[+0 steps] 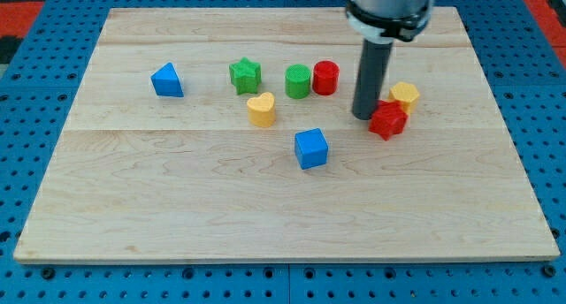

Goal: Push the red star to the bottom right

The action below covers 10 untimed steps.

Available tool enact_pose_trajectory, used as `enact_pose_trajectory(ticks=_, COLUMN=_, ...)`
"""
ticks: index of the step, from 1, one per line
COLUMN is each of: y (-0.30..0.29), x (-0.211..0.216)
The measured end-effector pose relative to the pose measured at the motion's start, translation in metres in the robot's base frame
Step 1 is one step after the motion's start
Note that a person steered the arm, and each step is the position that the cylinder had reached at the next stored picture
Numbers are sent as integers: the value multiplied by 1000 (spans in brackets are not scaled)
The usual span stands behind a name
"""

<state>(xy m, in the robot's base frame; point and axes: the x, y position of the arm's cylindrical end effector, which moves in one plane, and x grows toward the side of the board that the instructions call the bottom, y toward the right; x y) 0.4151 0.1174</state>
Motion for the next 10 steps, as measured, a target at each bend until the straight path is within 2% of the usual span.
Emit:
enact_pose_trajectory(ticks=2, y=52, x=-12)
enact_pose_trajectory(ticks=4, y=48, x=-8)
enact_pose_trajectory(ticks=7, y=61, x=60)
enact_pose_trajectory(ticks=9, y=46, x=80)
enact_pose_trajectory(ticks=10, y=54, x=107)
